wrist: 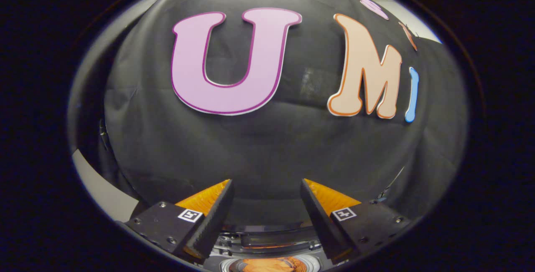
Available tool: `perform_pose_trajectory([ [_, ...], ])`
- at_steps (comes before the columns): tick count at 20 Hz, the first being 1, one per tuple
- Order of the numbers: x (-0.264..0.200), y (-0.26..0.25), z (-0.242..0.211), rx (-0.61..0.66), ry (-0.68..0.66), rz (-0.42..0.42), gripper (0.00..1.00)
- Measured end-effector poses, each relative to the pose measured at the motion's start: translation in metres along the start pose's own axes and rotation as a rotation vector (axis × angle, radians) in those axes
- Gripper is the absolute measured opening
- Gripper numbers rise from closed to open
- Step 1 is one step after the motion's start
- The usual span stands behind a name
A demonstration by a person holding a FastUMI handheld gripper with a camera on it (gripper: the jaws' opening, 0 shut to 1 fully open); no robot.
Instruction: Put the clothes into the washing machine and then close the washing machine lid.
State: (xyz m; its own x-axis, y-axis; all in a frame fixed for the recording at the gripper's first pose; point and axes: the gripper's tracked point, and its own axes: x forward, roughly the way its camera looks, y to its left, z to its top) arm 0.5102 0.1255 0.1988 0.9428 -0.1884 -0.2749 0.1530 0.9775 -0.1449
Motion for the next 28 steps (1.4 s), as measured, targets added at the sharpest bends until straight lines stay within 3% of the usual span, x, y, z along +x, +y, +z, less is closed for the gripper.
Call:
perform_pose_trajectory([
  [6,0.002,-0.002,-0.022,0.027,0.056,0.022,0.97],
  [12,-0.010,0.001,-0.028,0.070,0.078,0.099,0.95],
  [17,-0.030,-0.001,-0.034,0.066,0.088,0.106,0.95],
  [28,-0.027,0.000,-0.036,0.072,0.111,0.133,0.96],
])
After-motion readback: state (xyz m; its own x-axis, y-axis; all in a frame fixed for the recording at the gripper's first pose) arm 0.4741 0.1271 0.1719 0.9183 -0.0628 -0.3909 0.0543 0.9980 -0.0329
